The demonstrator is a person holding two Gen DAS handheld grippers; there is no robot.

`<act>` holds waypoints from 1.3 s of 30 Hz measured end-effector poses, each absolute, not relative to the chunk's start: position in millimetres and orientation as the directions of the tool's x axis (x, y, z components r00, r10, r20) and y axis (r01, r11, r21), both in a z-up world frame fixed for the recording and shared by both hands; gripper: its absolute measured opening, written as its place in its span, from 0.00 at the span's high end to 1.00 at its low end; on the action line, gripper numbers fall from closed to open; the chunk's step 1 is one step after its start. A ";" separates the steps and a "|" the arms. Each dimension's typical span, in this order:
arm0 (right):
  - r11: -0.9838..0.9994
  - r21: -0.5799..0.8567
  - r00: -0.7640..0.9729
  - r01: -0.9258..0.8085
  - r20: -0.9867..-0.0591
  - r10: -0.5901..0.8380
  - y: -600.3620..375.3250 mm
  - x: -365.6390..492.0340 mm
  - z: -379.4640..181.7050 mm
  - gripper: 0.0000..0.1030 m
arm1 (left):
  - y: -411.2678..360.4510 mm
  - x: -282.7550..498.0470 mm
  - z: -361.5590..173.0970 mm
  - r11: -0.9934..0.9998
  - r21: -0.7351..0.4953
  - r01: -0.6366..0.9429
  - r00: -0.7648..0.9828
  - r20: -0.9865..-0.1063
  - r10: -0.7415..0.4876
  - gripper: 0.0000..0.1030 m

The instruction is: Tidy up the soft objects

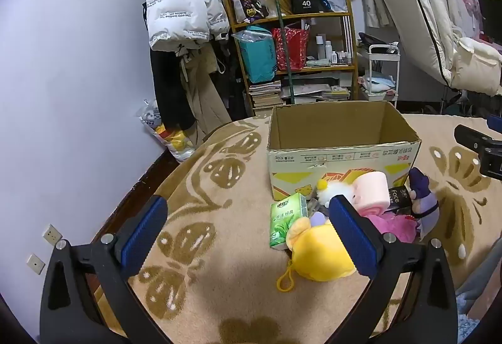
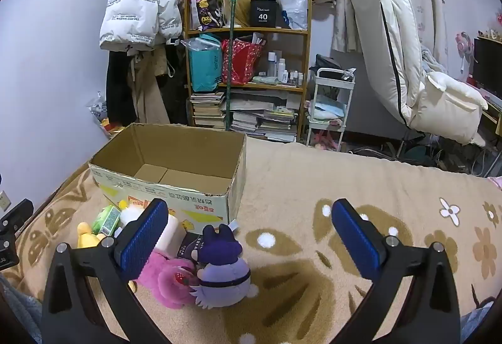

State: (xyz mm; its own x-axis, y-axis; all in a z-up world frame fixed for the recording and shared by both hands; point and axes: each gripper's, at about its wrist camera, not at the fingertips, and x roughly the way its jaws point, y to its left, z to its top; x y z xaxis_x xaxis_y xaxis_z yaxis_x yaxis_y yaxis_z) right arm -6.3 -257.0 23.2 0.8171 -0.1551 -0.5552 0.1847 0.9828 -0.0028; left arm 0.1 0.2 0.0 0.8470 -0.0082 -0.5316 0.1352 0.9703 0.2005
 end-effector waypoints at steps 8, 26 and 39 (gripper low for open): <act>0.982 -0.008 0.818 0.186 -0.553 -0.159 -256.9 -6.7 23.5 0.00 | -2.9 -2.6 -1.4 0.970 0.195 0.145 0.848 -0.529 -0.020 0.01; 0.983 -0.011 0.819 0.184 -0.551 -0.159 -256.8 -6.5 23.3 0.00 | -3.5 -2.4 -0.3 0.968 0.201 0.149 0.848 -0.530 -0.020 0.01; 0.983 -0.011 0.819 0.185 -0.551 -0.160 -256.6 -6.6 23.8 0.00 | -3.5 -2.4 -0.2 0.968 0.201 0.149 0.848 -0.530 -0.020 0.01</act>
